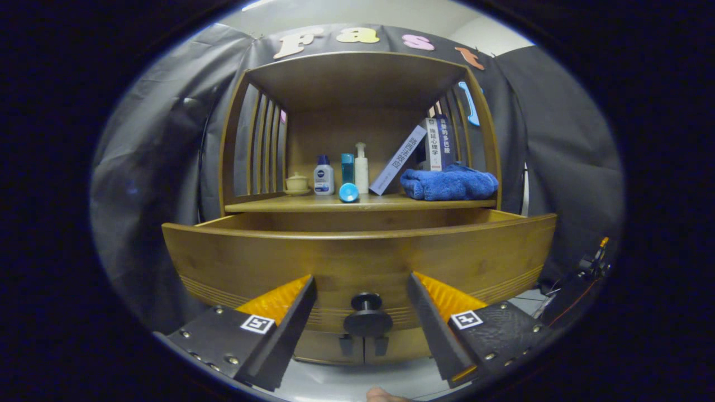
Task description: Pull open the drawer, take out the items inside it, and place them on the countertop above the cabinet.
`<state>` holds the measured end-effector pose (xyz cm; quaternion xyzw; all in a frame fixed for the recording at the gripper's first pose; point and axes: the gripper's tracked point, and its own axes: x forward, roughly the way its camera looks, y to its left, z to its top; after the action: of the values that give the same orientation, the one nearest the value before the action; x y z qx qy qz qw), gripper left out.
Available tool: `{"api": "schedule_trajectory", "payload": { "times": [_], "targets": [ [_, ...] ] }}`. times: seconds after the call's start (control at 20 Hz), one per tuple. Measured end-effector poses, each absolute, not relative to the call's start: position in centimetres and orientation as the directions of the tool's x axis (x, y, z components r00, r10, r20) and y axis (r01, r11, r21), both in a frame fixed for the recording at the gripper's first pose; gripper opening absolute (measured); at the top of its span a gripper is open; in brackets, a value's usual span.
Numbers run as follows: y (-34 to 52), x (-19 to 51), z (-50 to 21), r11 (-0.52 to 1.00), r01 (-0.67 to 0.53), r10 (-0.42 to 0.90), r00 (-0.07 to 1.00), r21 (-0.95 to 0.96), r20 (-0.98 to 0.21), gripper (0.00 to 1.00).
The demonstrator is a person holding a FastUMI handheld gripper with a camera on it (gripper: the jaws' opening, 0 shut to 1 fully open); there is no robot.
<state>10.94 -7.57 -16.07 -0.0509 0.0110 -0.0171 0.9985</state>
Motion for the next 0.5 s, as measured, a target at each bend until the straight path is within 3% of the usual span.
{"api": "schedule_trajectory", "payload": {
  "times": [0.5],
  "targets": [
    [-7.8,15.4,-16.0,0.993,0.03,-0.023,0.998,-0.114,0.057,0.99]
  ]
}}
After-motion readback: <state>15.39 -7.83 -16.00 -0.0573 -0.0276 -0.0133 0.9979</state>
